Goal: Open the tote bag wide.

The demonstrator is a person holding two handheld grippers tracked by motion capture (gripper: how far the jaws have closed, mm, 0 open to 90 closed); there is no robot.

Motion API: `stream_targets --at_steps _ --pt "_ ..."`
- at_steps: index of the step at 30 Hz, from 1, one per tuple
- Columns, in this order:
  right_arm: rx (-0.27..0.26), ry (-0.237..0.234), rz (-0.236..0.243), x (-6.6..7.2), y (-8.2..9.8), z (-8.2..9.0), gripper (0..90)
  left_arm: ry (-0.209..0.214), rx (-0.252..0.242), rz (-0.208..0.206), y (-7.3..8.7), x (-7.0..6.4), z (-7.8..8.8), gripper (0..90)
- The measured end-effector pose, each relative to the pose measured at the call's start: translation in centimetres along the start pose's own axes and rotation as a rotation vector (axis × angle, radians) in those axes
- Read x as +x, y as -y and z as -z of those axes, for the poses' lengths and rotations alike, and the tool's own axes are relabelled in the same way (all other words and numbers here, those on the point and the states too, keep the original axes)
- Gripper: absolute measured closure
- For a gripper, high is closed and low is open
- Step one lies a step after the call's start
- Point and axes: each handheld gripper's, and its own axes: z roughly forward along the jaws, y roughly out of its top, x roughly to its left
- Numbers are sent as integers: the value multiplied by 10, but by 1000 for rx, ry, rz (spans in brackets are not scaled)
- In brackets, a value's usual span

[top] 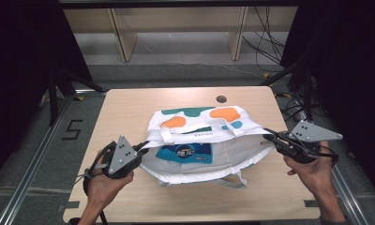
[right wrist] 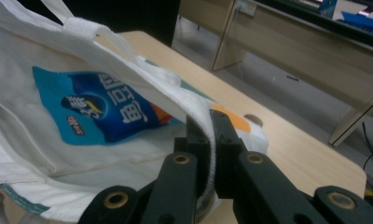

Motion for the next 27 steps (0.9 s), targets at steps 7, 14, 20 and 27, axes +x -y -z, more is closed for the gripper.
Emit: stream_targets --at_steps 7,14,20,27 --pt "-37 3 20 -5 -28 7 886 -48 -76 -21 -23 14 10 872" --pt "-78 2 44 -12 -57 19 886 -91 -166 -58 -53 23 30 873" --pt "-118 -4 75 -15 -80 31 886 -77 -219 1 -71 28 44 874" --pt "-128 7 38 -25 -91 26 885 -78 -236 40 -74 47 27 872"
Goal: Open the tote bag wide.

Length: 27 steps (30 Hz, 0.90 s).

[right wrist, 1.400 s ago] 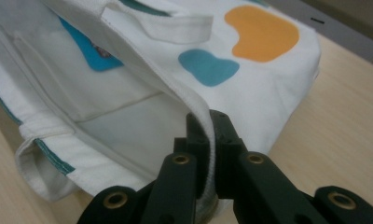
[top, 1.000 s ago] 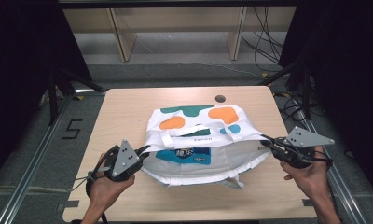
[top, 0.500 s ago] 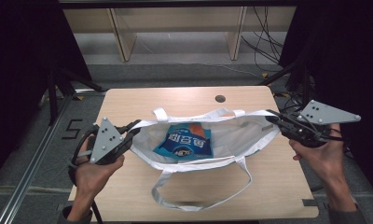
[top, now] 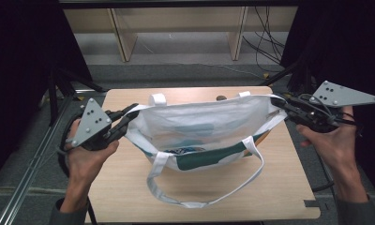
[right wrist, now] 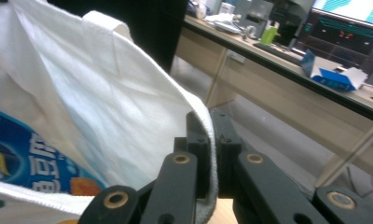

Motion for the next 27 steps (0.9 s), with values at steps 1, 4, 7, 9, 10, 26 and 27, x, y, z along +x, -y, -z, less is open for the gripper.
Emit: stream_targets --at_steps 1,4,7,9,10,26,27 --pt "17 28 5 -2 3 -8 886 -4 -7 12 3 1 -7 872" --pt "39 43 22 -7 5 -15 885 -5 -7 48 10 7 -19 871" --pt "53 43 -1 -14 8 -27 885 -13 11 67 14 14 -32 870" --pt "62 48 0 -14 9 -31 885 -6 18 76 16 16 -35 870" --pt "59 62 25 -17 11 -34 885 -1 17 89 18 17 -37 870" --pt "155 39 -17 -9 60 -67 885 -13 120 94 94 5 -64 853" --pt "168 39 -13 -9 63 -72 885 1 130 149 102 8 -69 852"
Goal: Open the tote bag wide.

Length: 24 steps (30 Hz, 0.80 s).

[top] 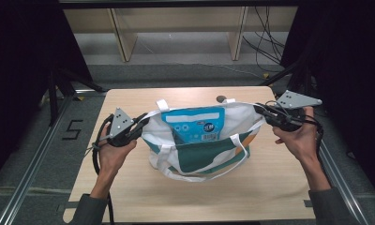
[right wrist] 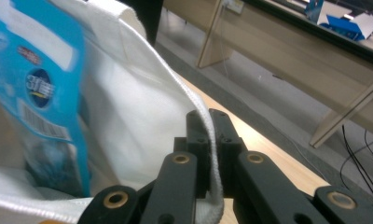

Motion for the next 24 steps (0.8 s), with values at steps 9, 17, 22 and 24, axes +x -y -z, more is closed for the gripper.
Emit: stream_targets --at_steps 9,17,22,24 --pt "48 8 5 -1 4 -19 884 21 57 102 15 21 -30 849" --pt "112 -5 -10 1 32 -42 884 41 128 117 55 16 -48 853" --pt "160 -13 -48 2 54 -56 884 37 165 87 69 11 -57 855" --pt "166 -10 -36 3 61 -58 884 38 204 75 76 7 -61 853"
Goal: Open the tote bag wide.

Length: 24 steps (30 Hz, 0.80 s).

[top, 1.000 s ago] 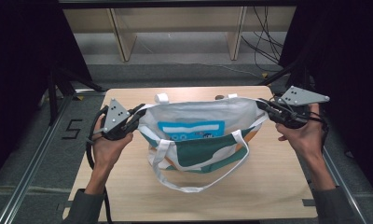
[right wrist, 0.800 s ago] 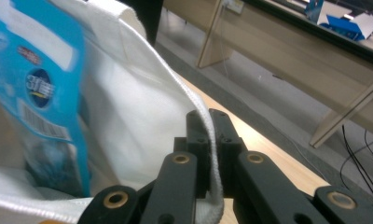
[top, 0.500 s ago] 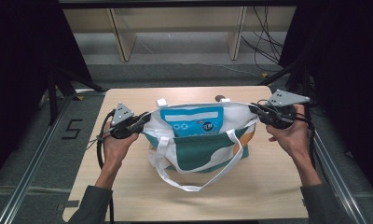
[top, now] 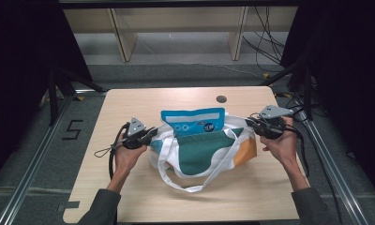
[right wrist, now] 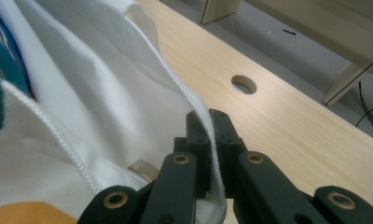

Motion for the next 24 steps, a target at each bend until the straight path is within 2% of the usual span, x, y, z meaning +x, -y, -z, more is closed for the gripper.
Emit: stream_targets --at_steps 1,2,3,4,5,6,7,8,10,11,12,13,15,16,17,18,21,22,23,24 --pt "0 0 0 0 0 0 884 0 0 0 0 0 0 853" --pt "20 -17 3 3 6 -3 884 12 32 -27 6 0 -4 853" --pt "20 -17 3 3 6 -3 884 12 32 -27 6 0 -4 853" --pt "25 -21 -10 4 10 -5 884 23 56 -25 11 -1 -7 853" --pt "38 -14 8 6 18 -9 884 28 80 -55 13 0 -9 854" --pt "52 -13 4 8 22 -12 884 40 141 -6 22 -4 -15 854" --pt "52 -13 4 8 22 -12 884 40 141 -6 22 -4 -15 853" --pt "73 -20 -1 10 32 -19 884 53 161 9 29 -5 -20 853" --pt "91 -26 -4 12 42 -25 884 61 176 6 35 -6 -24 853" --pt "91 -26 -4 12 42 -25 884 61 176 6 35 -6 -24 853" --pt "128 -40 3 13 50 -33 884 73 183 0 40 -6 -27 854" --pt "140 -44 -9 14 54 -37 884 75 190 14 41 -6 -26 854" --pt "173 -46 -17 18 61 -43 884 77 193 10 41 -7 -26 854" --pt "162 -46 4 17 63 -45 884 76 191 12 41 -7 -27 854" --pt "162 -46 4 17 63 -45 884 76 191 12 41 -7 -27 853" --pt "177 -50 -33 20 63 -44 884 66 193 21 40 -7 -25 844" --pt "175 -53 -32 19 63 -43 879 54 191 38 38 -5 -22 756" --pt "157 -60 -28 17 62 -43 871 49 187 78 34 -3 -15 722" --pt "164 -59 -54 17 61 -41 848 49 187 78 34 -3 -15 694" --pt "148 -56 -54 14 58 -39 811 37 172 123 31 -2 -7 647"
